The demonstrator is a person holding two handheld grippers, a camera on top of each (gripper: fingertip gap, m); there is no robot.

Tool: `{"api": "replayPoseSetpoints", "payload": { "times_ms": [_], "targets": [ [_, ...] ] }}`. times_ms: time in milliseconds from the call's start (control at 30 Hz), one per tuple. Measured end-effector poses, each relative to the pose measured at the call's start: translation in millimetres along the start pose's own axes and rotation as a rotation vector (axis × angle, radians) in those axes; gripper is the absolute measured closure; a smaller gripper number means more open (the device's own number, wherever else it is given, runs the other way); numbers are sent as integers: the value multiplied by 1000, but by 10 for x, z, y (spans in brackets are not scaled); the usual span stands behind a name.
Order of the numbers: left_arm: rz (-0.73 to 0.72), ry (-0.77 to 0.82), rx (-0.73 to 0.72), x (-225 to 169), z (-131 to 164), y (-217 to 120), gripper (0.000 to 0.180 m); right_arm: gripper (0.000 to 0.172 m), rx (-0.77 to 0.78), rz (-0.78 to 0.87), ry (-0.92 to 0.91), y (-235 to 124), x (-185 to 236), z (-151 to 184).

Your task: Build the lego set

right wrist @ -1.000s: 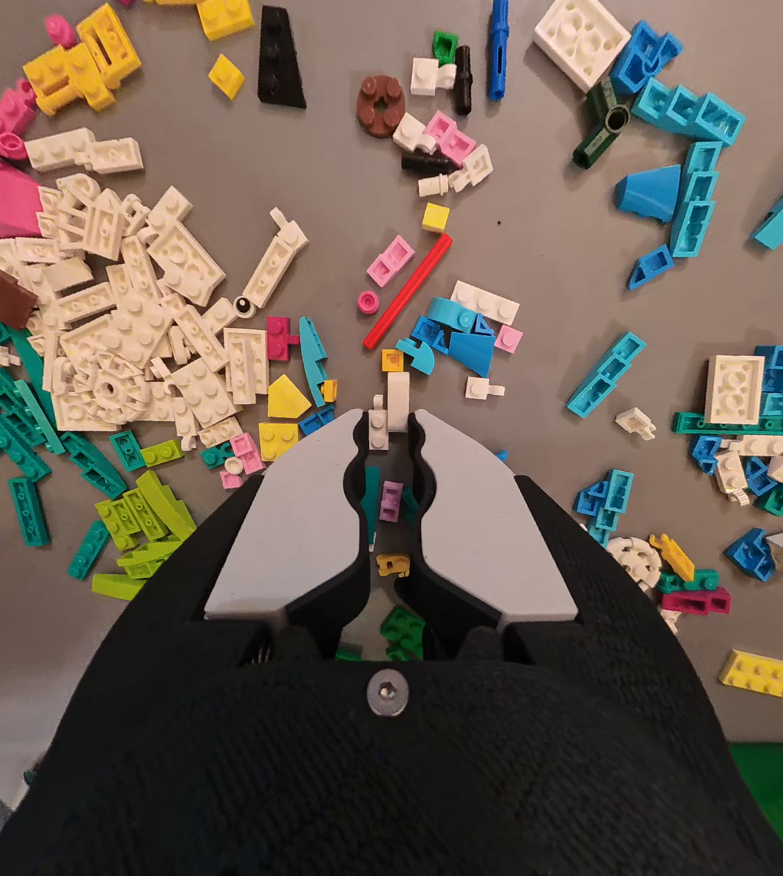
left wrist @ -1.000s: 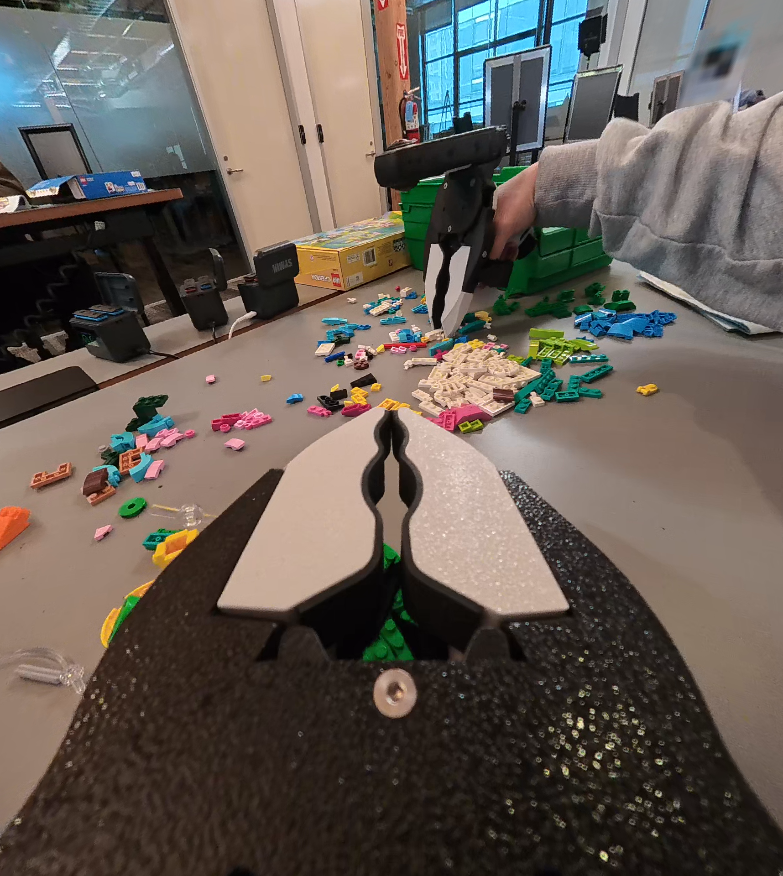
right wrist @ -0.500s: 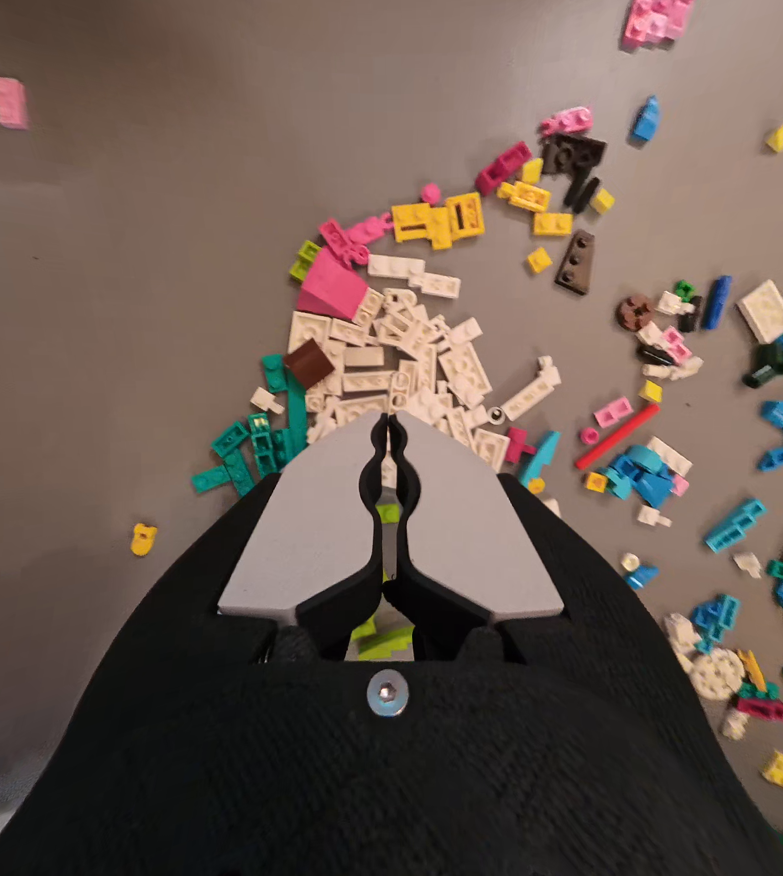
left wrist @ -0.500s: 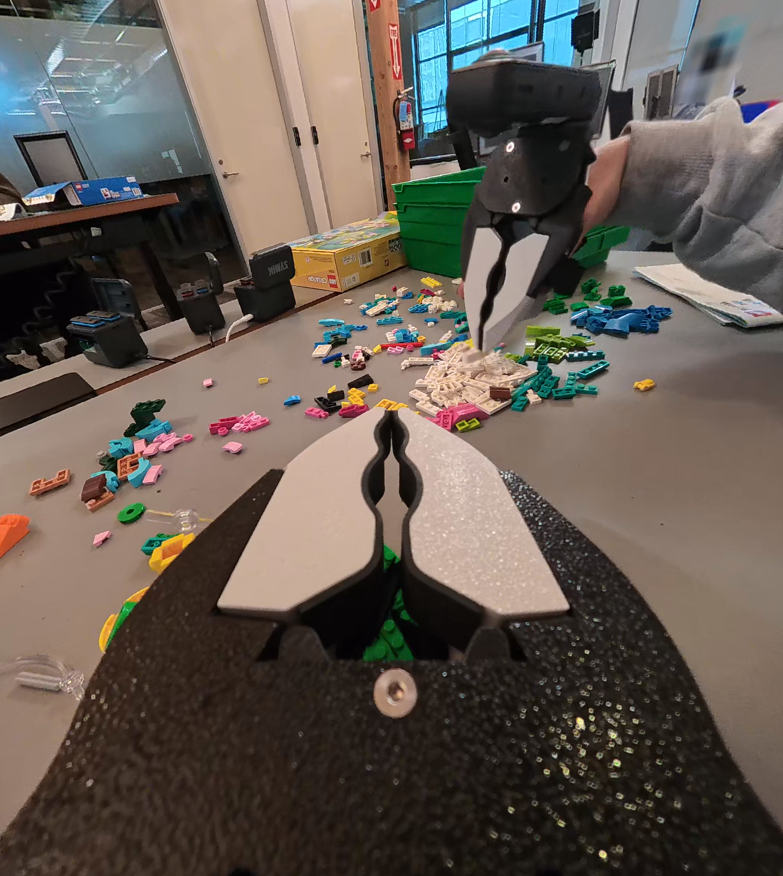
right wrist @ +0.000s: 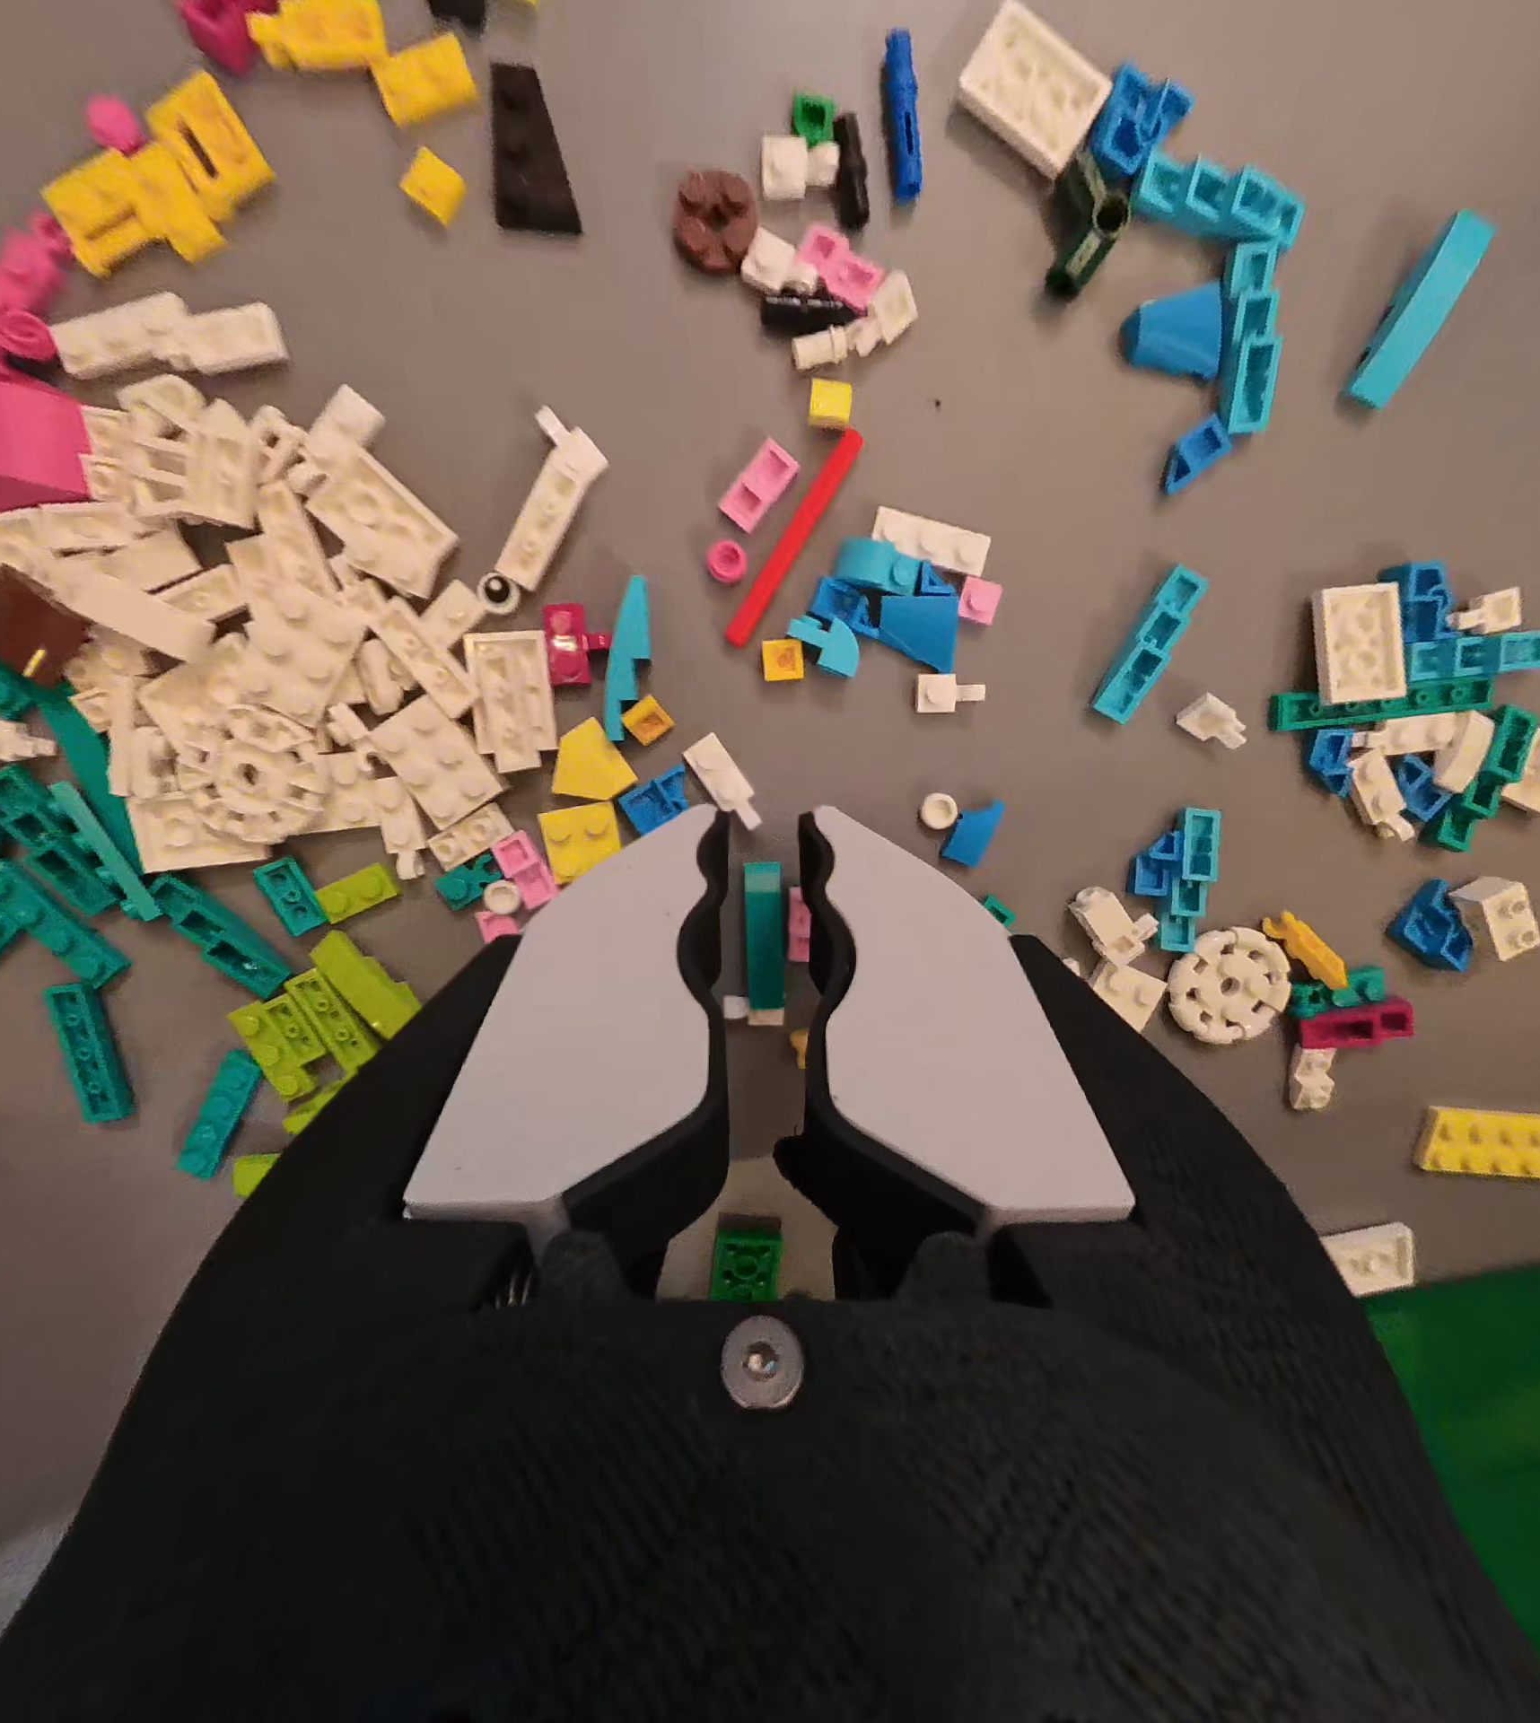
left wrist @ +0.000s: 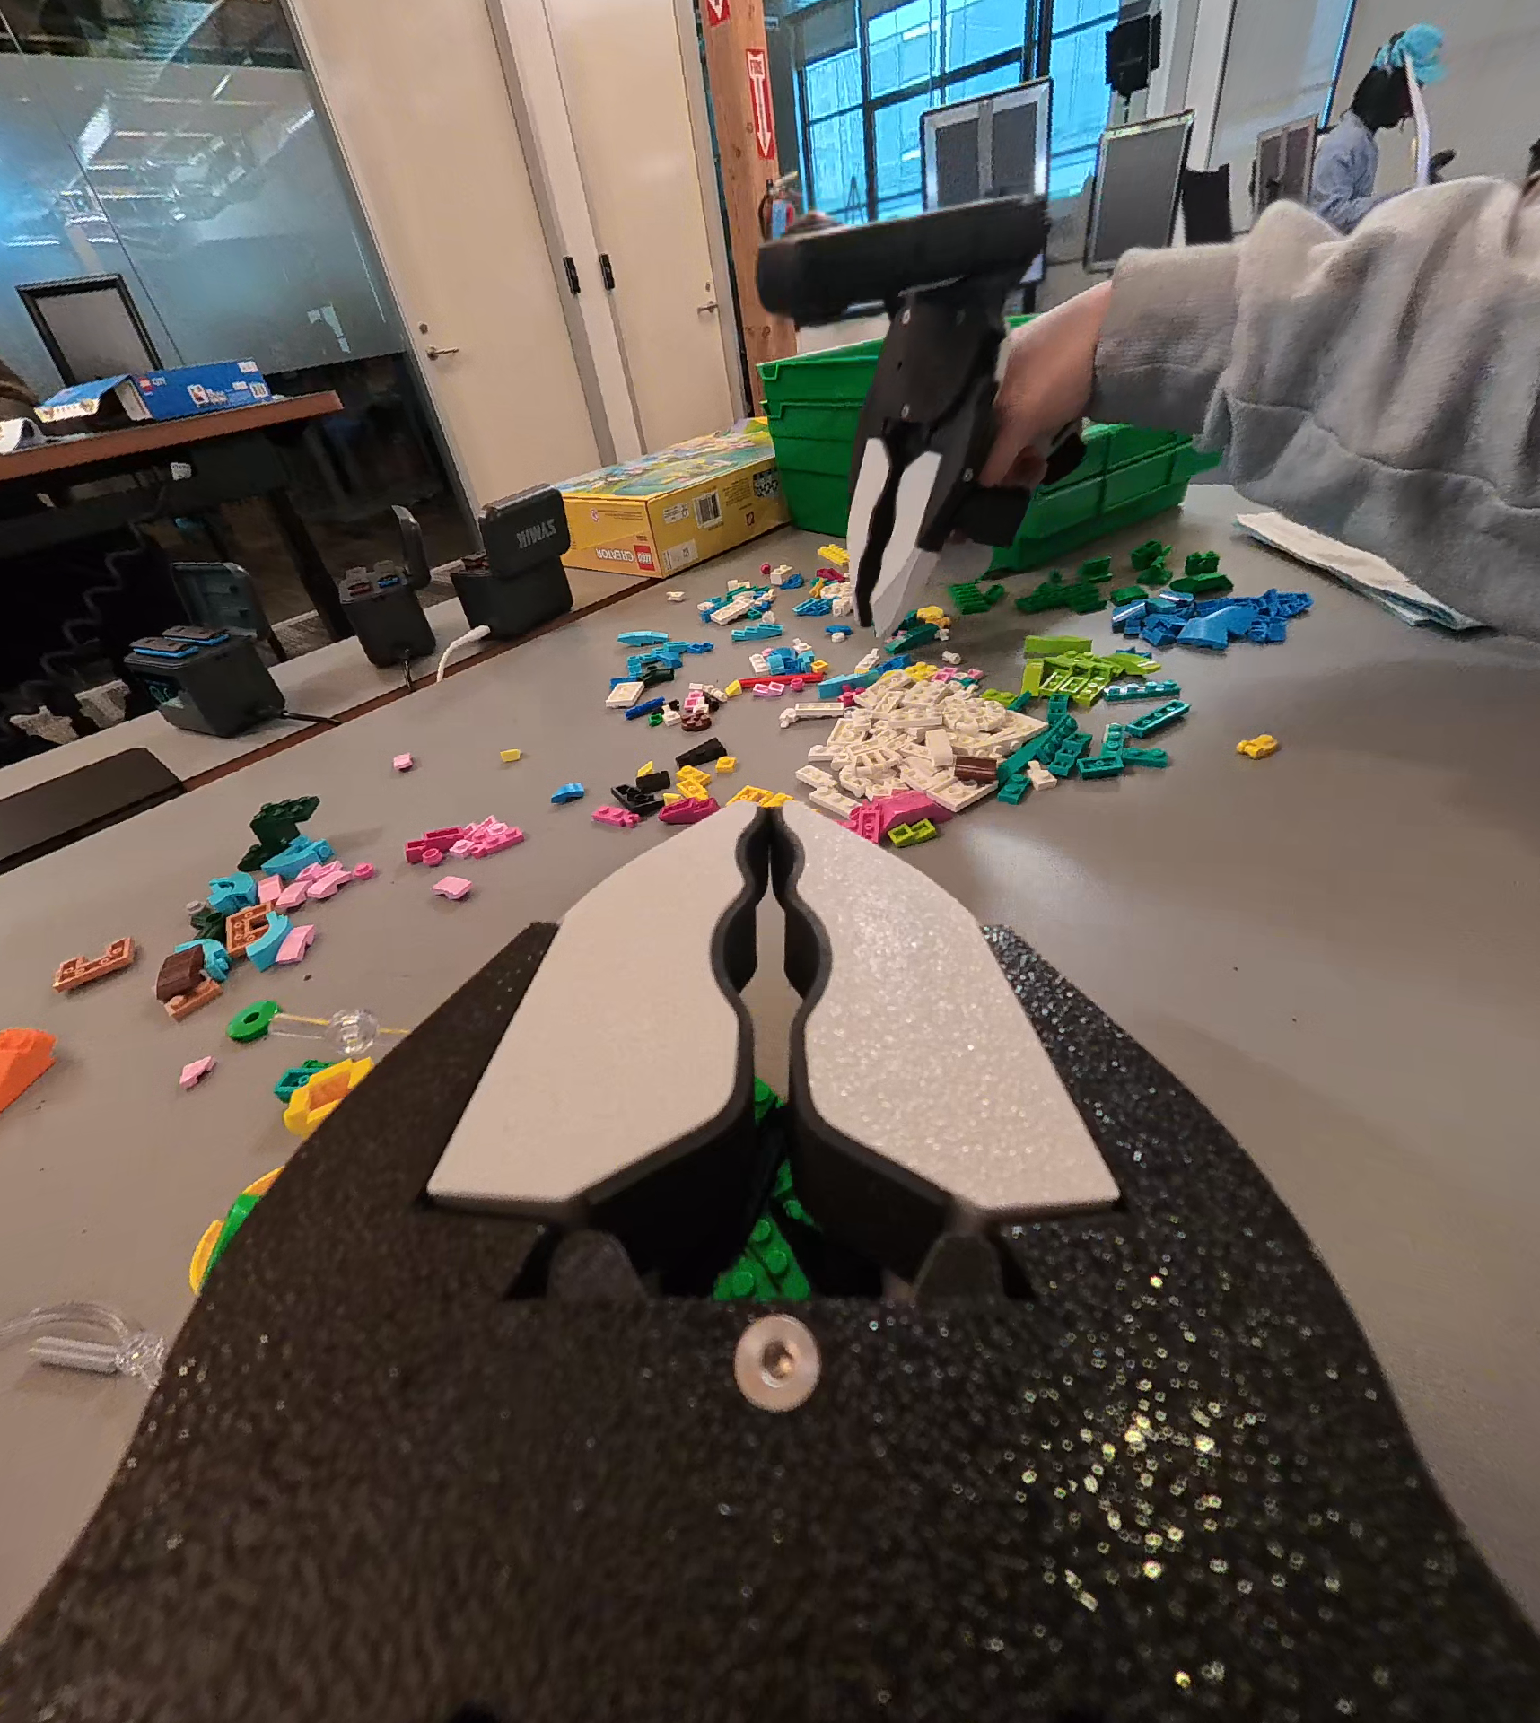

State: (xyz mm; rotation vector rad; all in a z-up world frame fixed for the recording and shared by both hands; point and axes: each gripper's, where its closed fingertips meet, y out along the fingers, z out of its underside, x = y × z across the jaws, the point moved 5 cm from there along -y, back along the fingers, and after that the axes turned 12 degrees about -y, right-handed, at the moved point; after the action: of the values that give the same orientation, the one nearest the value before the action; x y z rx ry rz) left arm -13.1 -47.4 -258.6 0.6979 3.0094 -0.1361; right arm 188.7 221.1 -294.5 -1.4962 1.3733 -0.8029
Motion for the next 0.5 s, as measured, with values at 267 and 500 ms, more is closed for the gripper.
{"api": "replayPoseSetpoints", "payload": {
  "times_ms": [267,500],
  "targets": [
    [2,0,0,0,0,-3,180,156,-57,-30,10,151,-70,-136],
    [5,5,-2,-5,1,-7,180,154,-73,-54,28,210,-132,-193]
  ]
}}
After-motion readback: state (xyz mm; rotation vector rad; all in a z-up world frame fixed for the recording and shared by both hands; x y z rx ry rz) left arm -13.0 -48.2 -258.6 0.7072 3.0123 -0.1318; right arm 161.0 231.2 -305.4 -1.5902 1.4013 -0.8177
